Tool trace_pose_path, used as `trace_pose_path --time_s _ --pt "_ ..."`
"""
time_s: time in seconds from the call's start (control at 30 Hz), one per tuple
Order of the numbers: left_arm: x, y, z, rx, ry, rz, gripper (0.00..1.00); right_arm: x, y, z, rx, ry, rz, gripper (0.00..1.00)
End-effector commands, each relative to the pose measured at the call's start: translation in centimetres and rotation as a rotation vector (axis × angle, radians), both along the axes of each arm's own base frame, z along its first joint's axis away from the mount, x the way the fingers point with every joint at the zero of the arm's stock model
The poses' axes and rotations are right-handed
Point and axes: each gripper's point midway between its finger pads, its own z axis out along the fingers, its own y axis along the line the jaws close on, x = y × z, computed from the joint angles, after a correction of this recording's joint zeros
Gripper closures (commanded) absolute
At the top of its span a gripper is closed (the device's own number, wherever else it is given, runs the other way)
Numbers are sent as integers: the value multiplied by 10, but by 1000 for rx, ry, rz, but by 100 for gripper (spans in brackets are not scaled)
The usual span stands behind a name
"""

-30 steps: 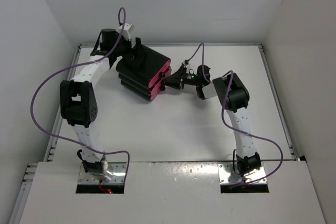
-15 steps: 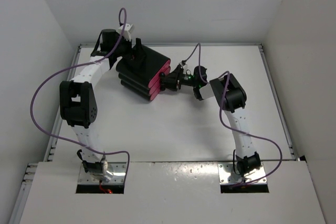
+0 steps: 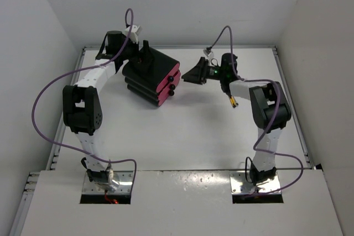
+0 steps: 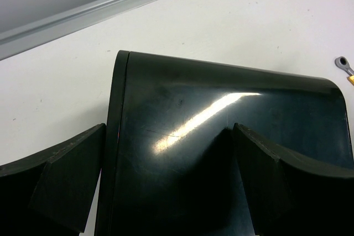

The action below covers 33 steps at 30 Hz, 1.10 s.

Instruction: Sort the tools into containers

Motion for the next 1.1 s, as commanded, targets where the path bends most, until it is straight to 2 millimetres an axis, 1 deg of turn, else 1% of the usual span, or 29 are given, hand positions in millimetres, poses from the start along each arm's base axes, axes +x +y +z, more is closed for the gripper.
trace_pose_path --time_s 0.0,0.03,0.1,0.13,0.17,0.2,0.23,0.27,0.3,0.33,0.37,0.4,0.43,0.47,0.5,0.53,0.6,0.67,0.7,0.77,0.97,1.0,1.03,1.07 --pt "-98 18 -155 198 543 -31 1 4 3 -11 -190 -156 33 45" --pt "-98 18 -155 198 543 -31 1 8 3 -16 -256 -247 54 45" --pt "-98 18 -151 197 534 -31 1 20 -2 -25 -347 -246 39 46" --pt "-98 18 -151 197 534 -31 1 27 2 -21 -372 -328 54 46" --pt "-98 18 -151 197 534 -31 1 29 -3 -25 -424 -322 52 46" --pt "-98 18 -151 197 534 -31 1 34 -6 -23 -458 -359 50 46" --pt "-98 18 -151 197 534 -31 1 43 -3 -16 -503 -459 54 47" --pt "-98 18 -151 197 534 -31 1 40 -2 -18 -537 -463 72 47" --pt "-98 18 -151 197 534 -31 1 44 -3 -20 -557 -482 75 47" --pt "-98 18 -151 197 534 -31 1 49 0 -13 -579 -542 79 47" --pt "-98 18 -155 198 543 -31 1 49 3 -16 -595 -549 91 47" --pt "-95 17 -152 197 534 -31 1 56 3 -6 -606 -586 79 47" --pt "-95 17 -152 197 534 -31 1 58 6 -14 -627 -604 98 47" --pt "-95 17 -152 197 534 -31 1 58 6 -18 -638 -595 113 47" --pt "-93 17 -154 197 534 -31 1 63 11 -10 -644 -621 113 47" --pt "-93 17 -154 197 534 -31 1 64 11 -10 -649 -624 120 47" --pt "-93 17 -154 197 534 -31 1 63 17 -14 -651 -618 154 47" --pt "-93 17 -154 197 534 -31 1 54 28 -15 -646 -629 199 47" --pt "-93 17 -154 197 534 -31 1 52 28 -21 -651 -611 207 47" --pt "-93 19 -154 203 534 -24 1 44 37 -23 -650 -618 237 47" --pt "-93 19 -158 210 539 -31 1 35 46 -20 -629 -641 265 47" --pt "-93 19 -158 210 539 -31 1 35 46 -14 -626 -652 260 47" --pt "-93 19 -158 210 539 -31 1 35 46 -14 -626 -652 260 47" --pt "-93 19 -158 210 539 -31 1 33 47 -8 -615 -669 266 47"
